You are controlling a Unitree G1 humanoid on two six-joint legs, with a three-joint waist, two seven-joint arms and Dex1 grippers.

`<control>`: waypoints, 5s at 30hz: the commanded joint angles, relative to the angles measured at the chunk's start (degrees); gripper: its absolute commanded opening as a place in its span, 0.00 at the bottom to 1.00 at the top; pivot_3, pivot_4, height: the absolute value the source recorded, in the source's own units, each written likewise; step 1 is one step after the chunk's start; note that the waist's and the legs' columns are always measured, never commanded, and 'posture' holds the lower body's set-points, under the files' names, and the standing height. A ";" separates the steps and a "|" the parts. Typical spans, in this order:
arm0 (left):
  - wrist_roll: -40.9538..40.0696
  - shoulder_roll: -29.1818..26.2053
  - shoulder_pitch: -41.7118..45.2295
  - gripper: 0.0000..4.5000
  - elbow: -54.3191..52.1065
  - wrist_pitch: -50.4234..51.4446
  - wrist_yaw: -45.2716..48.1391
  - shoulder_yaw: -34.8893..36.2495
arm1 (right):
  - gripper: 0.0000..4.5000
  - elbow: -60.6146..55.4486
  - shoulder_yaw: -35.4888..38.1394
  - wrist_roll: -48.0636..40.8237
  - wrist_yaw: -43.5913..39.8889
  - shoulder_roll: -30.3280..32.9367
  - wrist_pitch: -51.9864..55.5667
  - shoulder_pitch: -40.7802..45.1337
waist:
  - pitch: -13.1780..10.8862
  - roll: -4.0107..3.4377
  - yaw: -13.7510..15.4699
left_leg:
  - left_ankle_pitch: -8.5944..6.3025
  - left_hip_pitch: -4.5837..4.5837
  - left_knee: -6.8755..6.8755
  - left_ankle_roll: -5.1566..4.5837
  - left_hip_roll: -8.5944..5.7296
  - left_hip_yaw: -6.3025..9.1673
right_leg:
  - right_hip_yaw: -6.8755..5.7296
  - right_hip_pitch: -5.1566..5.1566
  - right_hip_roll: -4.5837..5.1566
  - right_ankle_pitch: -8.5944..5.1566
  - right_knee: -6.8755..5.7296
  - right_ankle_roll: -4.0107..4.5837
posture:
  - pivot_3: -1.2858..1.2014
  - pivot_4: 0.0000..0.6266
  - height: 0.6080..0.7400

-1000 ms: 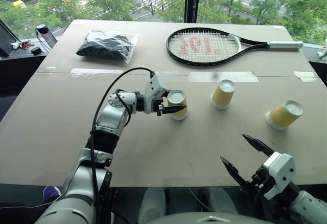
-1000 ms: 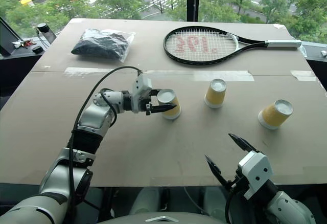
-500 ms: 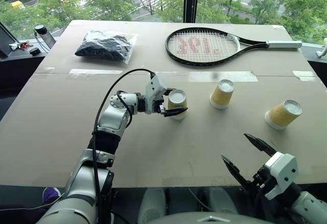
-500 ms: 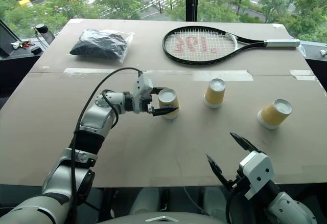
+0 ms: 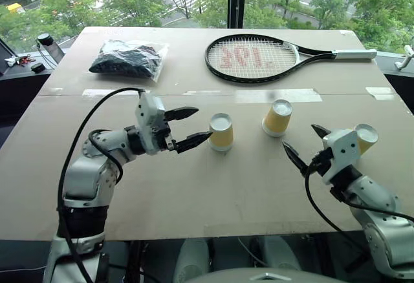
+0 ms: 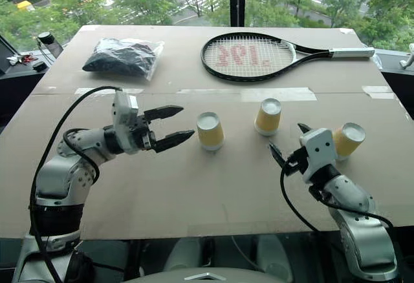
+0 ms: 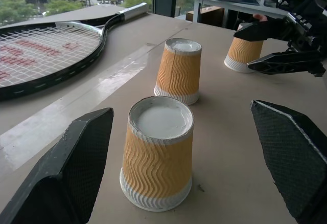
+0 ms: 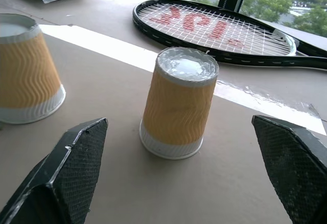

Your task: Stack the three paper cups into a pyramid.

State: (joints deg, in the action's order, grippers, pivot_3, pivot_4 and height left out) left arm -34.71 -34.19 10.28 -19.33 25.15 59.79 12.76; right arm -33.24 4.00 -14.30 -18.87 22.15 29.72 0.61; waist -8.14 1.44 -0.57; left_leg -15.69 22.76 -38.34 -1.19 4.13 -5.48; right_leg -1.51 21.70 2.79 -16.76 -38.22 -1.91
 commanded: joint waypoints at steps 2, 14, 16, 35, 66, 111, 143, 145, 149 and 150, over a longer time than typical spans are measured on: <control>-9.74 -2.07 -8.78 0.98 -9.39 1.81 1.55 6.83 | 1.00 4.85 1.57 -1.33 1.06 -0.83 2.35 7.37 | -0.01 -0.01 0.04 | 0.00 0.00 0.02 0.00 -0.01 -0.02 | 0.01 0.00 0.04 0.00 0.01 0.00 | 0.52 0.24 1.00; -18.37 -3.44 -23.19 0.98 -16.67 4.18 -0.54 11.46 | 1.00 17.09 -1.58 -3.07 -0.92 -3.54 6.29 21.19 | -0.04 -0.08 -0.12 | 0.00 -0.02 0.03 -0.01 -0.02 -0.02 | -0.01 0.00 0.06 0.00 0.00 0.01 | 0.52 0.24 1.00; -18.88 -3.38 -24.38 0.98 -16.18 3.57 -0.19 12.45 | 1.00 18.51 -2.50 -2.90 -0.56 -4.47 7.07 22.41 | -0.05 -0.09 -0.20 | -0.01 -0.02 0.03 -0.01 -0.02 -0.05 | 0.00 0.00 0.06 0.00 0.00 0.02 | 0.52 0.24 1.00; -17.70 -3.18 -30.46 1.00 -13.40 -1.86 4.92 14.81 | 0.46 21.23 -3.38 -1.08 -0.99 -5.11 5.17 23.52 | -0.11 -0.19 -0.27 | -0.01 -0.01 0.12 -0.02 -0.01 -0.11 | -0.04 0.07 0.07 0.00 0.06 0.03 | 0.52 0.24 1.00; -17.61 -4.78 -32.97 1.00 -11.01 -3.13 7.55 16.49 | 0.46 10.36 -16.59 -1.87 -14.00 -0.39 5.33 18.87 | -0.13 -0.21 -0.24 | -0.03 0.02 0.25 -0.03 0.00 -0.10 | -0.08 0.10 0.07 -0.01 0.21 0.03 | 0.52 0.24 1.00; -16.12 -5.26 -14.86 1.00 -1.15 -2.28 11.35 3.89 | 0.98 -2.56 18.06 -5.98 3.49 8.59 14.01 8.28 | -0.15 -0.22 -0.01 | -0.05 0.08 0.29 -0.07 -0.08 -0.11 | -0.11 0.10 0.12 -0.01 0.28 0.02 | 0.52 0.24 1.00; -20.20 -8.27 -10.00 1.00 -8.71 1.80 11.96 2.04 | 0.98 3.52 26.13 -6.82 8.76 4.05 20.98 1.30 | -0.21 -0.33 -0.09 | -0.04 0.04 0.34 -0.04 -0.05 -0.20 | 0.18 0.13 0.02 -0.01 0.27 -0.01 | 0.52 0.24 1.00; -20.18 -8.24 -10.05 1.00 -8.60 1.80 11.92 2.09 | 0.87 3.87 26.06 -6.92 8.60 3.95 20.62 1.26 | -0.21 -0.33 -0.10 | -0.04 0.04 0.34 -0.04 -0.05 -0.20 | 0.19 0.13 0.02 -0.01 0.27 -0.01 | 0.52 0.24 1.00; -20.33 -8.03 -10.44 1.00 -8.25 2.01 11.23 2.54 | 0.52 3.85 25.37 -6.66 7.85 4.62 19.62 1.14 | -0.21 -0.33 -0.10 | -0.04 0.04 0.34 -0.04 -0.05 -0.20 | 0.18 0.13 0.01 -0.01 0.27 -0.01 | 0.52 0.24 1.00; -20.33 -7.93 -10.67 1.00 -8.11 2.00 10.95 2.79 | 0.52 3.59 25.06 -6.62 7.15 5.11 19.13 0.88 | -0.21 -0.33 -0.10 | -0.04 0.04 0.34 -0.04 -0.05 -0.20 | 0.19 0.13 0.01 -0.01 0.27 -0.01 | 0.52 0.24 1.00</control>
State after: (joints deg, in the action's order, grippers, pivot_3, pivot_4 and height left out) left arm -54.14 -41.82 -0.20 -27.29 27.55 71.06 13.55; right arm -28.23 28.04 -20.81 -10.96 26.04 50.45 1.69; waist -8.35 1.11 -0.67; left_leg -15.73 22.80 -38.00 -1.23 4.08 -5.67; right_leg -1.32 21.83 2.80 -16.77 -37.95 -1.92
